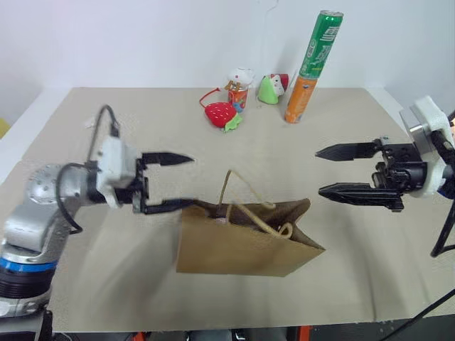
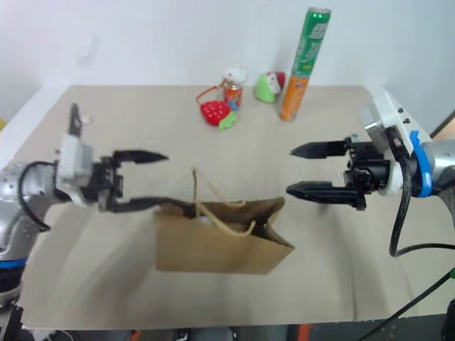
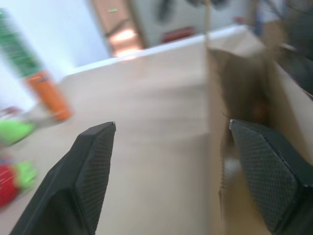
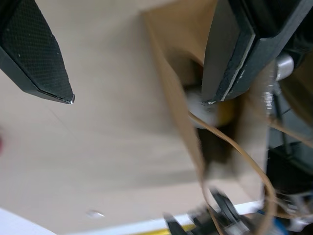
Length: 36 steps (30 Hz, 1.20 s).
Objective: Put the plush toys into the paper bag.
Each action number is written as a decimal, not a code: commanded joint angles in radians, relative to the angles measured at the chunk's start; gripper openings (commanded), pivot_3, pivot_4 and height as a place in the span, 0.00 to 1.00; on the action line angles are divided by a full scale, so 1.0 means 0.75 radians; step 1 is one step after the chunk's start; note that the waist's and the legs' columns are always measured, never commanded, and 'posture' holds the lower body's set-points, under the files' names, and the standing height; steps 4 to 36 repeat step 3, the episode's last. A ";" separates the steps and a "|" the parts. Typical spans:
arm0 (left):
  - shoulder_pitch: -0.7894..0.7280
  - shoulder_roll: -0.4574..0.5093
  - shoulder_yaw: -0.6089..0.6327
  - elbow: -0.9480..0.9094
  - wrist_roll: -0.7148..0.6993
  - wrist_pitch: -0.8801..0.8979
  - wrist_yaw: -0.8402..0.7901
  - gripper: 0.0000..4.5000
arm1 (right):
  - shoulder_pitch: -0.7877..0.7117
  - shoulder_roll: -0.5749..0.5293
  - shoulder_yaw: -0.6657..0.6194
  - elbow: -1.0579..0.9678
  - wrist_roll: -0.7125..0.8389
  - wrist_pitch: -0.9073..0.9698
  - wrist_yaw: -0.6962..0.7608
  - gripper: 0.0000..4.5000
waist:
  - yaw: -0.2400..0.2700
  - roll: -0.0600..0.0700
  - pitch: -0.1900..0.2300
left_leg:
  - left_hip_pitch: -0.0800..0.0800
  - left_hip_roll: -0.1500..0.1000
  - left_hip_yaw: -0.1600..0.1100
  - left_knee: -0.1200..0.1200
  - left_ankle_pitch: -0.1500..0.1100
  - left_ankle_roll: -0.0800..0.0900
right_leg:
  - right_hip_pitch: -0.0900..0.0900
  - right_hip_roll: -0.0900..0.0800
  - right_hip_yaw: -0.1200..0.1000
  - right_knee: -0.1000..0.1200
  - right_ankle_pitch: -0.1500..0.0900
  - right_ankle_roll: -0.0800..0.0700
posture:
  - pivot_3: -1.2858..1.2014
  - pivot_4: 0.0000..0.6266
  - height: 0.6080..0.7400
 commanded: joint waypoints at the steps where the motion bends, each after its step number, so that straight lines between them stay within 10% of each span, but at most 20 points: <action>1: 0.015 -0.056 -0.038 0.158 0.207 -0.134 0.149 0.86 | -0.001 0.094 0.010 0.106 -0.118 -0.211 -0.049 1.00 | 0.000 0.000 0.000 | 0.000 0.000 0.000 0.000 0.000 0.000 | 0.000 0.000 0.000 0.000 0.000 0.000 | 0.52 0.24 1.00; 36: 0.034 -0.103 -0.080 0.207 0.278 -0.187 0.199 0.86 | 0.024 0.143 0.033 0.141 -0.165 -0.287 -0.056 1.00 | 0.000 0.000 0.000 | 0.000 0.000 0.000 0.000 0.000 0.000 | 0.000 0.000 0.000 0.000 0.000 0.000 | 0.52 0.24 1.00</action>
